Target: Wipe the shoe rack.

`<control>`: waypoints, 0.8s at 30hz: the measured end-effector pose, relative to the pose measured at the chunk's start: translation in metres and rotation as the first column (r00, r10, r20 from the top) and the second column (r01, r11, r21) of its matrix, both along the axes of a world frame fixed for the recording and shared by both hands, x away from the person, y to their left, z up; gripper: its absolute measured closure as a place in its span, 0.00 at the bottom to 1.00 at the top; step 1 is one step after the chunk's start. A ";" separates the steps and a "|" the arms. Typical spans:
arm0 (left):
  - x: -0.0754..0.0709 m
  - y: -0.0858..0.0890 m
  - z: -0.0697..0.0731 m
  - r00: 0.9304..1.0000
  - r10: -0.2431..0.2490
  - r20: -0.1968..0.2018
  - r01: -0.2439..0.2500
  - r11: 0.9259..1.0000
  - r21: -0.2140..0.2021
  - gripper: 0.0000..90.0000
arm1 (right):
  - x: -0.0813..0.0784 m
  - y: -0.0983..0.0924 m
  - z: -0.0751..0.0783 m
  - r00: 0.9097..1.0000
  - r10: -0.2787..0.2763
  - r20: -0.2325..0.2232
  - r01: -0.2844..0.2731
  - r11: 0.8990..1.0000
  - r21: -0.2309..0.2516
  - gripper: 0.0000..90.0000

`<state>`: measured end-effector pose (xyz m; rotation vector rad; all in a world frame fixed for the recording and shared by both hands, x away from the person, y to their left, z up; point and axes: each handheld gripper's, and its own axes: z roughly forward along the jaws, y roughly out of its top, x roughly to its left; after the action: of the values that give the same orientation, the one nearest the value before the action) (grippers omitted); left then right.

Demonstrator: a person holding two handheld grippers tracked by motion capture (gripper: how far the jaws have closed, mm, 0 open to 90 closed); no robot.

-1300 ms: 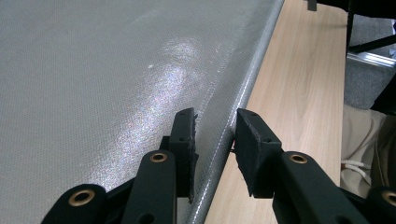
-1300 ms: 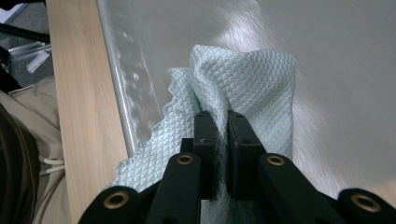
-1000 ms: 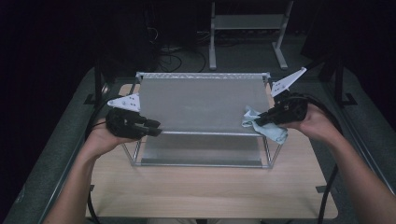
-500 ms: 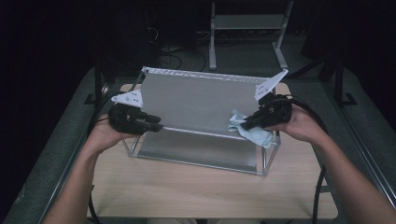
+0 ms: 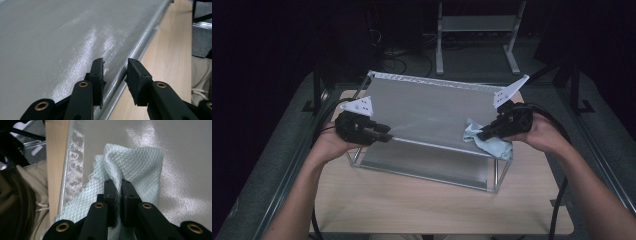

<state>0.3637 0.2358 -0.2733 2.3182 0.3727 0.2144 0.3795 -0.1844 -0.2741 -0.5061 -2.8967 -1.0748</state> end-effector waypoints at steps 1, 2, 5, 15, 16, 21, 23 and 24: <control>0.002 0.002 0.000 1.000 0.003 0.002 -0.003 1.000 0.003 0.74 | -0.001 0.002 0.000 1.000 0.010 -0.004 -0.010 1.000 -0.001 0.93; 0.003 0.004 0.000 1.000 0.013 -0.001 -0.013 1.000 0.000 0.74 | -0.002 0.003 0.000 1.000 0.021 -0.007 -0.021 1.000 0.000 0.93; 0.009 0.006 0.001 0.999 0.043 -0.001 -0.043 0.999 0.002 0.74 | -0.004 0.009 -0.001 0.999 0.043 -0.015 -0.043 0.999 0.002 0.93; 0.004 -0.024 0.003 0.999 -0.055 0.004 0.055 0.998 -0.018 0.71 | 0.010 0.043 -0.001 0.999 0.053 0.008 -0.053 0.998 0.025 0.93; 0.004 -0.027 0.003 0.998 -0.060 0.003 0.060 0.998 -0.013 0.70 | 0.012 0.048 -0.001 0.998 0.053 0.014 -0.054 0.998 0.025 0.93; 0.006 -0.036 0.000 0.998 -0.061 0.016 0.061 0.998 0.006 0.70 | 0.023 0.047 0.003 0.999 0.030 0.028 -0.030 1.000 0.000 0.93; 0.007 -0.037 -0.001 0.998 -0.057 0.020 0.057 0.998 0.011 0.72 | 0.024 0.044 0.002 1.000 0.025 0.018 -0.025 1.000 -0.002 0.93; 0.008 -0.036 -0.001 0.998 -0.054 0.025 0.054 0.998 0.018 0.73 | 0.023 0.043 0.001 1.000 0.026 0.016 -0.026 1.000 -0.003 0.93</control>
<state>0.3720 0.1995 -0.2743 2.3374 0.2960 0.2208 0.4030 -0.1416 -0.2732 -0.4599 -2.9103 -1.0774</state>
